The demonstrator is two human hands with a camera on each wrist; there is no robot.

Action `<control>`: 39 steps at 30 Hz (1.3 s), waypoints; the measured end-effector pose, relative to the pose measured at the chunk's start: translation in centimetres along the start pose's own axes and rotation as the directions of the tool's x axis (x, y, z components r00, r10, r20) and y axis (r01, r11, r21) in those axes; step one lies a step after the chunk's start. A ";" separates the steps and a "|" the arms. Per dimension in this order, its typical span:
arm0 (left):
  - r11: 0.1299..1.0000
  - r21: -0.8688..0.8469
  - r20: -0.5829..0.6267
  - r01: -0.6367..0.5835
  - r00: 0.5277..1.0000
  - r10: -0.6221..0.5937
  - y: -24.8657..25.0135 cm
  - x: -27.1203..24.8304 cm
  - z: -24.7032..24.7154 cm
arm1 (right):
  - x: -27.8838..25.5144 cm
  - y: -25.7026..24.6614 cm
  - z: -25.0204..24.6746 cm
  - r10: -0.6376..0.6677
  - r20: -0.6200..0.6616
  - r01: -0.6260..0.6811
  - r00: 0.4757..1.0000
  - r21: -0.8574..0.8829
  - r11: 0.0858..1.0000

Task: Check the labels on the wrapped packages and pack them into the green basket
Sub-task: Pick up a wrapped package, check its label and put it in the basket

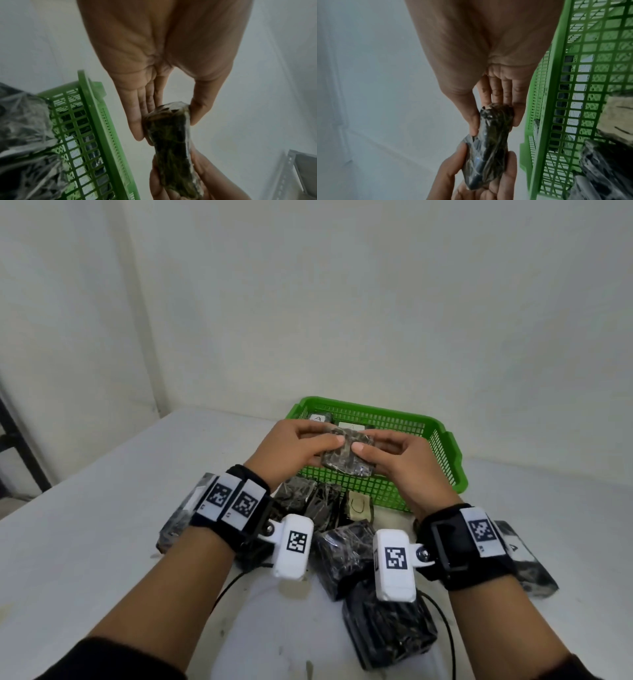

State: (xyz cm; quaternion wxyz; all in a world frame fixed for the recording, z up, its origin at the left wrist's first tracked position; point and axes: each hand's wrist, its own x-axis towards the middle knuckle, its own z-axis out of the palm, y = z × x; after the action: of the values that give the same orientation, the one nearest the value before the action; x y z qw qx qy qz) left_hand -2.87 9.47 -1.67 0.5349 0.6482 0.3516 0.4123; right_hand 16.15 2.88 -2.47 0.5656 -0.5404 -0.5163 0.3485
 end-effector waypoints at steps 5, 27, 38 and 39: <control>0.998 -0.058 -0.009 0.017 1.000 -0.017 -0.6 0.9 1.6 | 0.2 1.0 -0.8 -0.010 -0.003 0.010 1.000 -0.038 0.999; 0.994 -0.113 0.169 -0.012 0.985 0.031 -3.1 -0.4 3.0 | -2.8 1.9 -3.1 -0.046 -0.035 0.047 0.998 0.017 0.999; 0.992 -0.011 0.151 -0.125 0.981 0.125 -2.2 -1.4 3.3 | -3.2 2.0 -3.0 -0.082 -0.083 0.084 0.993 0.027 0.996; 0.991 -0.008 0.145 -0.135 0.980 0.135 -2.1 -1.3 3.2 | -3.2 1.9 -3.0 -0.072 -0.069 0.075 0.995 0.037 0.997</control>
State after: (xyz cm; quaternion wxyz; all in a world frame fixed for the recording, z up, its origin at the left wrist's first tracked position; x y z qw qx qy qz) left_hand -0.51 7.35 -4.27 0.5292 0.6996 0.2672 0.3990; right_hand 18.58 -0.62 -4.67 0.6056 -0.5213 -0.5095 0.3192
